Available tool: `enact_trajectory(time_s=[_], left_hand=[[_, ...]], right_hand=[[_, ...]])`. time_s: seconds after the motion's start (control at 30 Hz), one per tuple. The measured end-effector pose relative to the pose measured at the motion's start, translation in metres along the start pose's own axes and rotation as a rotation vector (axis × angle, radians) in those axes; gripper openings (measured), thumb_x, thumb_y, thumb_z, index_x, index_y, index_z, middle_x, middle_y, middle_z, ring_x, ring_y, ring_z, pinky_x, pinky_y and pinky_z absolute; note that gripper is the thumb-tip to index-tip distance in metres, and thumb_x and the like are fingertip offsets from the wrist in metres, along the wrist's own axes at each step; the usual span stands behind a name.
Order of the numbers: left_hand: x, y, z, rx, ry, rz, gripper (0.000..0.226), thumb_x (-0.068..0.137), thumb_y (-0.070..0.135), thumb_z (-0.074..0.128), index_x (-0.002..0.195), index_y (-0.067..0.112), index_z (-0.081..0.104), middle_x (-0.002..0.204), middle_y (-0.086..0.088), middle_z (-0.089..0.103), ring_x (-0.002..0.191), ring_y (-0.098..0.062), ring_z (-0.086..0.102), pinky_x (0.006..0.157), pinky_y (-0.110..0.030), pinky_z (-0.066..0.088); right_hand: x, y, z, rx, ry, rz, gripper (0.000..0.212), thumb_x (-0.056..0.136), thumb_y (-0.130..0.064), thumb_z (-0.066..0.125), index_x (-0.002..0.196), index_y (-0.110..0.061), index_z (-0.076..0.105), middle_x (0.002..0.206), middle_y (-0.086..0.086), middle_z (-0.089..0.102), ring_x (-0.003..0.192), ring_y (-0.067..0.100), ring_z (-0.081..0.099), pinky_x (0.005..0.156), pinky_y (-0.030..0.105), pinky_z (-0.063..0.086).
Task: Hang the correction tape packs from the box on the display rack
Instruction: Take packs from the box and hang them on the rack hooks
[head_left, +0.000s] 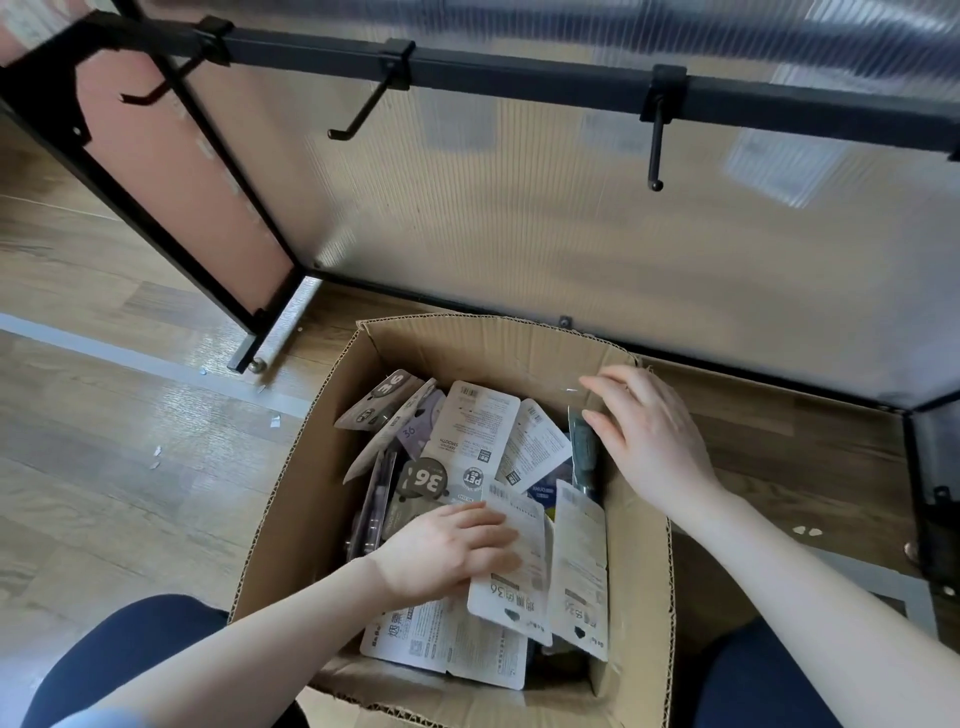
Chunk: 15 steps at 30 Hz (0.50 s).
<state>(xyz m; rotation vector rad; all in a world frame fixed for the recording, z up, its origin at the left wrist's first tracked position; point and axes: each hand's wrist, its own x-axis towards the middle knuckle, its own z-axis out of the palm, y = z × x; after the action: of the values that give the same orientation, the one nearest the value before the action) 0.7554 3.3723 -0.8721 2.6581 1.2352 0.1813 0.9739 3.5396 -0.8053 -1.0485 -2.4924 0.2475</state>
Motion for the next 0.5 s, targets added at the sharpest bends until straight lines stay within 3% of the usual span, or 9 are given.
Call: enact_trajectory(time_s=[0.13,0.27,0.37,0.5], left_hand=[[0.004,0.001,-0.024,-0.159,0.192,-0.144,0.032,0.09,0.045,0.053,0.115,0.025,0.055,0.112,0.004,0.069,0.103,-0.014,0.065,0.09,-0.03,0.052],[-0.002,0.002,-0.048,-0.363,0.36,-0.426,0.022,0.093,0.034,0.051,0.102,0.022,0.066,0.084,0.006,0.069,0.075,-0.01,0.064,0.067,-0.028,0.053],[-0.013,-0.001,-0.059,-0.478,0.416,-0.656,0.036,0.091,0.048,0.046,0.089,0.021,0.068,0.077,0.008,0.067,0.071,-0.002,0.06,0.063,-0.02,0.049],[-0.024,-0.005,-0.063,-0.623,0.422,-0.879,0.045,0.076,0.045,0.045,0.086,0.008,0.071,0.079,0.002,0.071,0.077,-0.011,0.065,0.064,-0.033,0.053]], right_hand=[[0.001,-0.001,-0.001,-0.021,-0.011,-0.012,0.03,0.083,-0.013,0.069,0.112,-0.006,0.065,0.109,0.013,0.062,0.099,0.033,0.062,0.088,0.043,0.049],[0.001,-0.004,-0.004,-0.056,-0.036,-0.023,0.032,0.081,-0.014,0.071,0.112,-0.006,0.065,0.108,0.011,0.063,0.099,0.031,0.063,0.088,0.042,0.049],[0.002,-0.008,-0.005,-0.072,-0.046,-0.032,0.033,0.079,-0.013,0.073,0.111,-0.007,0.066,0.106,0.01,0.064,0.096,0.03,0.064,0.085,0.042,0.051],[0.001,-0.014,-0.007,-0.104,-0.078,-0.066,0.033,0.079,-0.014,0.072,0.111,-0.009,0.065,0.105,0.008,0.065,0.093,0.028,0.065,0.08,0.039,0.053]])
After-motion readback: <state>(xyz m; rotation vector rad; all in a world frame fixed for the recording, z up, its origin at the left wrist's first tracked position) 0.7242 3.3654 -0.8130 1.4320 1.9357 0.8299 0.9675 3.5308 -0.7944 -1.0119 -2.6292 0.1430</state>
